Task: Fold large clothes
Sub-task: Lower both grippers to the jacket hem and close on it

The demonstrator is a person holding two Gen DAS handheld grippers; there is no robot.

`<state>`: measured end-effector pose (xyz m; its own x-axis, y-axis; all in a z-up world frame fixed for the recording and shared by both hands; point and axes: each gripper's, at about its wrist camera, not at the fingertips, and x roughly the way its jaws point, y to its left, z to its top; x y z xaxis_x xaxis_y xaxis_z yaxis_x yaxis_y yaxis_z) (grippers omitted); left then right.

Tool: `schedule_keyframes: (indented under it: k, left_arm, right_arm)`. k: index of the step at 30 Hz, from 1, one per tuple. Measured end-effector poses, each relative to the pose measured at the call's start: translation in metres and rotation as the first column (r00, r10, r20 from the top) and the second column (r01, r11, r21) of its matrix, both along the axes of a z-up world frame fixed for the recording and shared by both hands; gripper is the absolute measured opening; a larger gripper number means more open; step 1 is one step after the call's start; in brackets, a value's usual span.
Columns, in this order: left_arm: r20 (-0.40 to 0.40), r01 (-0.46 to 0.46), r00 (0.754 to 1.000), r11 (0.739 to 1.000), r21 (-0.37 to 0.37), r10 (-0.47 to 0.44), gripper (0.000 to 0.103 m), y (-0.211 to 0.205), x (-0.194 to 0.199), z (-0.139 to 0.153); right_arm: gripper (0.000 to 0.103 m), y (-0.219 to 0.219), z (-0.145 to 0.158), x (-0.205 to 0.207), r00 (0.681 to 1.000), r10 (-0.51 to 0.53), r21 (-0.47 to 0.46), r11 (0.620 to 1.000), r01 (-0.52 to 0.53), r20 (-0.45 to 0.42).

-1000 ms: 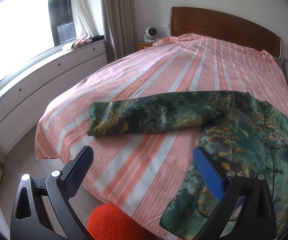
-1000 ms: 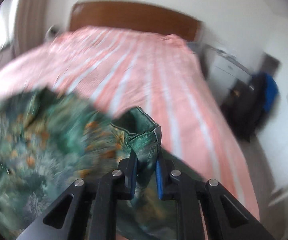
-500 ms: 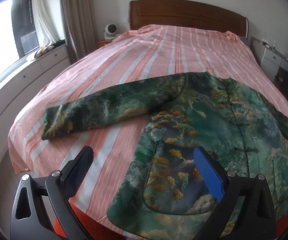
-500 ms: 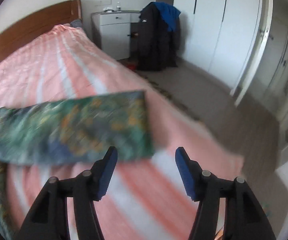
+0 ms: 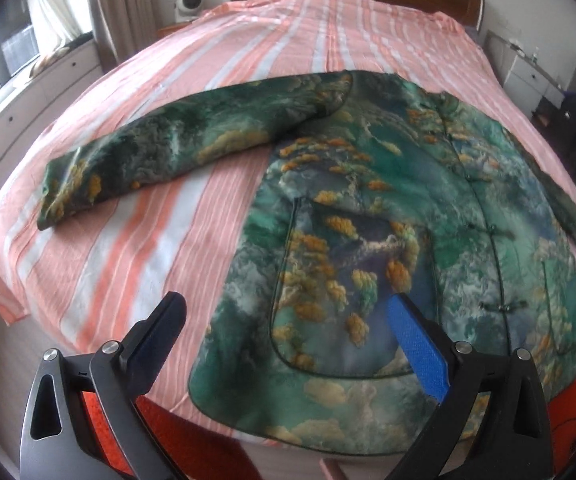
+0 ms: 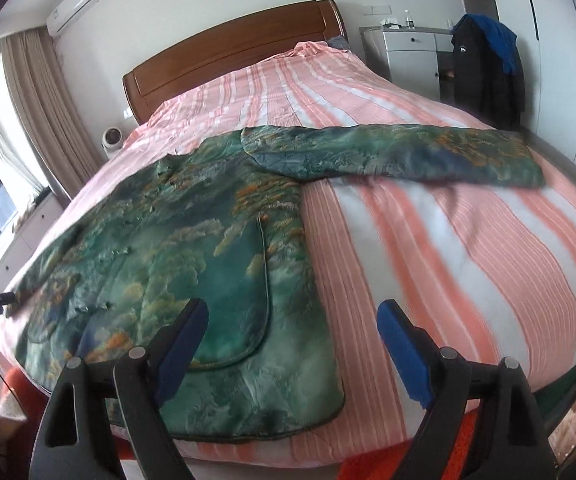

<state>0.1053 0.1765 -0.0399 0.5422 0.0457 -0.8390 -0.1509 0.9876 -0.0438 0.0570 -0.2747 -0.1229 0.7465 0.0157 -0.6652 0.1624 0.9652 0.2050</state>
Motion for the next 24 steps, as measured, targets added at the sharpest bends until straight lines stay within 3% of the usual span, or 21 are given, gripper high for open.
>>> schedule_keyframes:
  k: [5,10,12,16,19,24]
  left_arm:
    - [0.019,-0.023,1.000,0.998,-0.055,0.024,0.101,0.007,-0.005,0.003]
    - [0.090,-0.103,0.989,0.985,-0.137,0.116,0.101,0.016,-0.011,0.007]
    - [0.104,-0.087,0.989,0.981,-0.176,0.106,0.101,0.016,-0.012,0.004]
    - [0.023,-0.018,0.999,0.975,-0.223,0.024,0.101,0.008,-0.008,-0.013]
    - [-0.076,-0.002,0.997,0.979,-0.204,-0.013,0.101,0.008,-0.004,-0.026]
    - [-0.032,-0.017,0.999,0.979,-0.201,0.010,0.101,0.037,-0.011,-0.016]
  right_arm:
    - [0.086,-0.010,-0.010,0.001,1.000,-0.022,0.011,1.000,0.022,0.003]
    - [0.086,-0.005,-0.008,0.001,1.000,-0.016,-0.009,1.000,0.016,0.017]
    - [0.086,-0.005,-0.007,0.002,1.000,-0.014,-0.008,1.000,0.015,0.019]
    - [0.086,-0.003,-0.008,0.000,1.000,-0.010,0.006,1.000,0.010,0.011]
    - [0.086,0.000,-0.009,-0.001,1.000,0.001,0.016,1.000,-0.001,0.009]
    - [0.086,-0.020,0.001,-0.004,1.000,-0.007,0.060,0.998,0.005,0.030]
